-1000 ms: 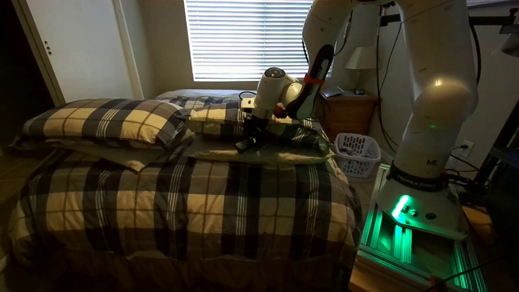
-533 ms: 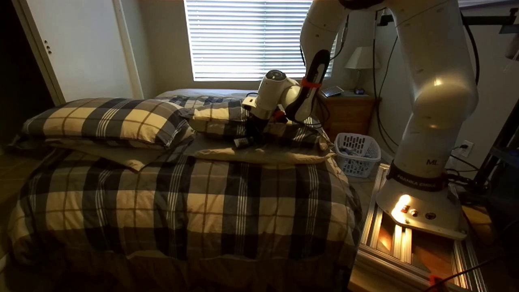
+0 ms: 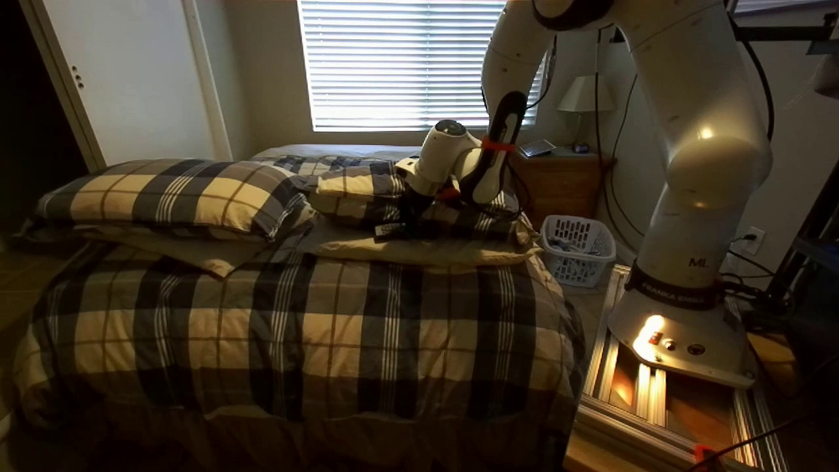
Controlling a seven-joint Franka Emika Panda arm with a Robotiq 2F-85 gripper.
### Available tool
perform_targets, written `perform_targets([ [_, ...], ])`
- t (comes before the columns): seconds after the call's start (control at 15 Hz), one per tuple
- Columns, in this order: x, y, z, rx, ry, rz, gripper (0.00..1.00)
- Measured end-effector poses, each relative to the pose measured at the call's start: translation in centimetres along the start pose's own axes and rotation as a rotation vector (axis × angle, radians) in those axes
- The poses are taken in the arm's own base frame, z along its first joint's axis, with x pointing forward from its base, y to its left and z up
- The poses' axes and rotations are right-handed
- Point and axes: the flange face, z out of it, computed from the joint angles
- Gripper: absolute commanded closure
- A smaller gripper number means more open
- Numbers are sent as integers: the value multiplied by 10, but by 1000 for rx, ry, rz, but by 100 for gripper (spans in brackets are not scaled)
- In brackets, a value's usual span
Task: Put the remote control under the pillow
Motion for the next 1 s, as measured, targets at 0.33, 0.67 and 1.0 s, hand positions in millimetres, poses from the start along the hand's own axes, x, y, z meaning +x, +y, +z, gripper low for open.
perform_targets([
  [0.33,-2,7,-1,-13,13,70,9],
  [0.67,-1,6,-1,-11,19,97,0],
  [1.0,7,-1,0,-3,26,112,0],
])
